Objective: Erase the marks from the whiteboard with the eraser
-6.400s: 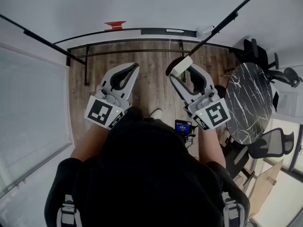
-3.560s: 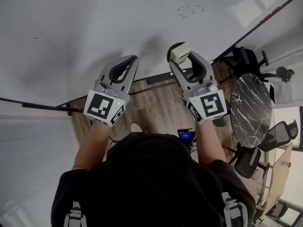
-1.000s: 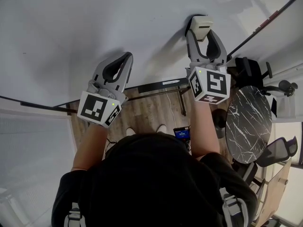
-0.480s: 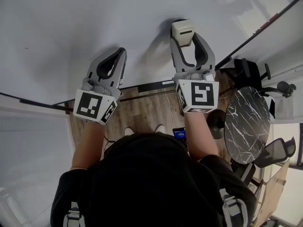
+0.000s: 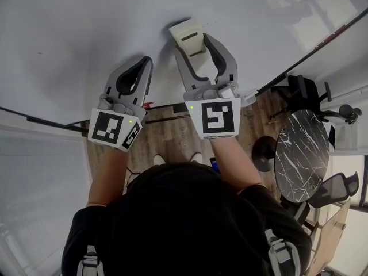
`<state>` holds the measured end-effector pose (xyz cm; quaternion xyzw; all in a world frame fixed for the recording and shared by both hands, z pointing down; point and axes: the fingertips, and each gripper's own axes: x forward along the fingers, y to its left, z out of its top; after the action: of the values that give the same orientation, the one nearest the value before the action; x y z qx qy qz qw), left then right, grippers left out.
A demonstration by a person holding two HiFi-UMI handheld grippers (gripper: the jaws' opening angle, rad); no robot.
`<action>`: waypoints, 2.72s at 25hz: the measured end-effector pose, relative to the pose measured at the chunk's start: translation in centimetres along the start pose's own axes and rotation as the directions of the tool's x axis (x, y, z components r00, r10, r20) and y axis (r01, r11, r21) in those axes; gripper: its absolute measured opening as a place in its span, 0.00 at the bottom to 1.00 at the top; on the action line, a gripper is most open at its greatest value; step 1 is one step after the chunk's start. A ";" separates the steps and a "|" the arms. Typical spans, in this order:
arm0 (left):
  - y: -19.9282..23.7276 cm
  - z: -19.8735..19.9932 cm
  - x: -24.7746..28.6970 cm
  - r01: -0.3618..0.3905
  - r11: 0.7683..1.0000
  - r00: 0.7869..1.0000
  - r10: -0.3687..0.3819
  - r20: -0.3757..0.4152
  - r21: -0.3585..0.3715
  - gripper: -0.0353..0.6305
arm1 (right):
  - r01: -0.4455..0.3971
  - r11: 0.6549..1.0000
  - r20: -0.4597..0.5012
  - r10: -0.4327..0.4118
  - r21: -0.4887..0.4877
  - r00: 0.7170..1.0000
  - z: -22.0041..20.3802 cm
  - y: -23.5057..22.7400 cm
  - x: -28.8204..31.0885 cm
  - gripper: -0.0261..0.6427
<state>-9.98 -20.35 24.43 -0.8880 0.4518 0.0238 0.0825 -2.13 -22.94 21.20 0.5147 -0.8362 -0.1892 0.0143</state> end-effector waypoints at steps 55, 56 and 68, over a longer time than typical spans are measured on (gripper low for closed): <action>-3.9 -2.0 1.3 0.053 0.998 0.998 -0.053 -0.026 -0.015 0.06 | 0.206 0.954 -0.096 -0.189 0.219 0.977 -6.6 -16.2 -6.8 0.38; -3.9 -2.1 1.2 0.053 0.998 0.998 -0.054 -0.026 -0.016 0.06 | 0.203 0.955 -0.094 -0.187 0.216 0.978 -6.5 -16.1 -7.1 0.38; -4.2 -3.2 0.5 0.097 0.995 0.995 -0.097 -0.025 -0.010 0.06 | 0.015 0.964 -0.017 -0.011 0.266 1.000 -6.5 -11.9 -9.1 0.38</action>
<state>-6.35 -18.84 28.06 -0.9095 0.4089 0.0103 0.0739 13.76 -21.73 24.86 0.5187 -0.8506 -0.0711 -0.0498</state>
